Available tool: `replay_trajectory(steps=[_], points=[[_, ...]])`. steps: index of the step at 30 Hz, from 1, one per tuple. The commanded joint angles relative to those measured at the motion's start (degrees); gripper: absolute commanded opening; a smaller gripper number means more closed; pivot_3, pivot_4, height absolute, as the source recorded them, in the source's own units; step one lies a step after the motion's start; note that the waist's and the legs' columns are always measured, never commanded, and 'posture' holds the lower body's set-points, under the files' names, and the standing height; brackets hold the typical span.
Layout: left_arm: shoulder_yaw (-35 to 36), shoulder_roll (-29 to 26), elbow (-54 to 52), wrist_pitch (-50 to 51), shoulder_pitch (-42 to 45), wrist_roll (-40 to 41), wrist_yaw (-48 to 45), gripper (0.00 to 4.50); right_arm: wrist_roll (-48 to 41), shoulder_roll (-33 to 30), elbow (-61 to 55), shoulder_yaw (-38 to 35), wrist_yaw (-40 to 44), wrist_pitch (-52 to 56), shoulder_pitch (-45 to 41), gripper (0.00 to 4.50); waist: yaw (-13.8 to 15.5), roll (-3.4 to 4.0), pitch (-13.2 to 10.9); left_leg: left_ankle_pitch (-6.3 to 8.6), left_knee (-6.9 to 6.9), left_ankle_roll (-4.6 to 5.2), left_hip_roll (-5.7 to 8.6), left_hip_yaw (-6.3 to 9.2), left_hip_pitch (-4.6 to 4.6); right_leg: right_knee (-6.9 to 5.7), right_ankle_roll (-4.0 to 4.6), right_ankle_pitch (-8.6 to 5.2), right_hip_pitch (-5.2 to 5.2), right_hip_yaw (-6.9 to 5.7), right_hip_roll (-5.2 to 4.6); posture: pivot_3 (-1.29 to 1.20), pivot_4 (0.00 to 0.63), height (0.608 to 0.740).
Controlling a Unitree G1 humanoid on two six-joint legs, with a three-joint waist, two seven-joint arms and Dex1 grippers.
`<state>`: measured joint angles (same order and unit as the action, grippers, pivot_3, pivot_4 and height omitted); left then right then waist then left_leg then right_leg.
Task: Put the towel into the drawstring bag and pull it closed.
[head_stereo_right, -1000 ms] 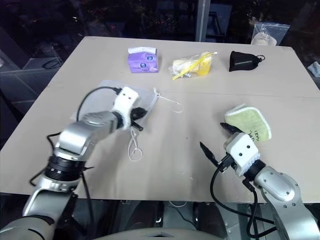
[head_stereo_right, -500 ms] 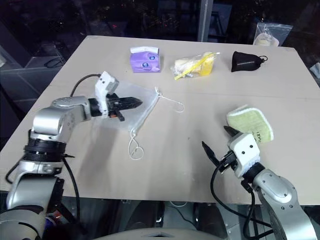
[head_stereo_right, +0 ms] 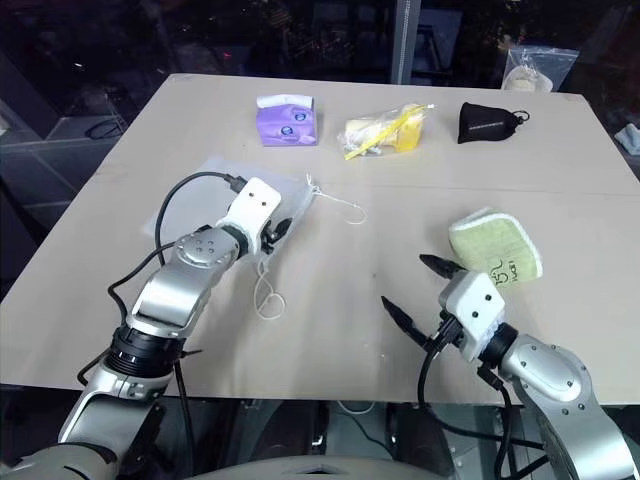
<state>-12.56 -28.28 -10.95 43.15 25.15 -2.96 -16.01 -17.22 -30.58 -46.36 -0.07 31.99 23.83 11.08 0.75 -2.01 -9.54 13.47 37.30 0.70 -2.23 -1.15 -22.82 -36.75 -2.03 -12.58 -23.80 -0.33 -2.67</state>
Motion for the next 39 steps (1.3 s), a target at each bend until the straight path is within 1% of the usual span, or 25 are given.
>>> replay_trajectory(steps=[1,5,9,16,19,21,23,28,39], points=[[0.1,1.6,-1.6,-2.1,-1.9,-2.0,1.8,2.5,-1.3,-1.1,-2.7,-0.7,0.0,1.7,-0.9,4.5,0.2,0.0,0.0,0.0,0.0,0.0,0.0,0.0,0.0,0.0,0.01,0.01,0.0,0.0,0.0,0.0,0.15,0.74],[1.4,2.9,-1.5,-3.0,-3.8,-2.5,2.5,2.5,-2.7,-2.5,-2.9,-2.2,0.5,3.0,-1.1,4.5,0.1,-0.01,0.0,0.0,0.0,0.0,0.02,0.01,-0.05,0.02,0.1,0.06,0.0,-0.03,-0.03,0.0,0.15,0.74],[1.6,3.3,-0.6,-4.4,-4.5,-5.1,4.7,2.5,-3.6,-3.4,-3.2,-3.2,0.8,3.0,-0.3,4.5,0.0,-0.01,0.0,0.0,0.0,0.0,0.01,0.0,0.01,0.0,0.0,0.0,0.0,-0.03,-0.02,0.0,0.15,0.74],[0.6,5.4,3.1,-8.6,-5.1,-8.1,7.0,2.5,-3.6,-3.6,-3.4,-2.9,0.4,2.8,0.5,4.5,0.1,-0.01,0.0,0.0,0.0,0.0,0.01,-0.01,0.02,0.0,0.0,0.0,0.01,-0.02,-0.03,0.0,0.15,0.74],[2.2,7.3,4.6,-9.5,-4.8,-8.4,8.8,2.5,-3.5,-3.7,-3.6,-3.0,0.3,2.7,0.8,4.5,0.1,-0.01,0.0,0.0,0.01,0.0,0.02,0.0,0.02,0.0,0.0,0.0,0.03,-0.02,-0.03,0.0,0.15,0.74],[4.0,9.2,4.0,-11.1,-4.8,-6.9,9.1,2.5,-3.4,-3.6,-3.6,-3.1,0.2,2.7,0.9,4.5,0.1,-0.01,0.0,0.0,0.02,0.0,0.02,0.01,0.04,-0.01,-0.01,0.0,0.05,-0.03,-0.03,0.0,0.15,0.74],[5.3,9.8,2.9,-11.9,-4.9,-6.7,9.4,2.5,-3.3,-3.6,-3.7,-3.2,0.0,2.6,1.1,4.5,0.1,-0.02,0.0,0.0,0.03,0.0,0.01,0.01,0.04,-0.01,-0.01,0.01,0.05,-0.03,-0.03,0.0,0.15,0.74],[5.4,8.4,4.1,-13.5,-4.8,-10.3,11.2,2.5,-3.5,-3.1,-3.4,-3.2,-0.5,2.7,1.6,4.5,0.0,-0.01,0.0,0.0,0.03,0.0,0.01,0.02,0.03,-0.01,0.0,0.01,0.05,-0.03,-0.02,0.0,0.15,0.74],[4.5,8.9,9.8,-13.4,-4.1,-13.6,12.2,2.5,-3.2,-3.0,-3.7,-3.0,-1.0,2.5,2.2,4.5,0.1,-0.01,0.0,0.0,0.03,0.0,0.02,0.02,0.04,-0.01,0.0,0.01,0.05,-0.05,-0.03,0.0,0.15,0.74]])
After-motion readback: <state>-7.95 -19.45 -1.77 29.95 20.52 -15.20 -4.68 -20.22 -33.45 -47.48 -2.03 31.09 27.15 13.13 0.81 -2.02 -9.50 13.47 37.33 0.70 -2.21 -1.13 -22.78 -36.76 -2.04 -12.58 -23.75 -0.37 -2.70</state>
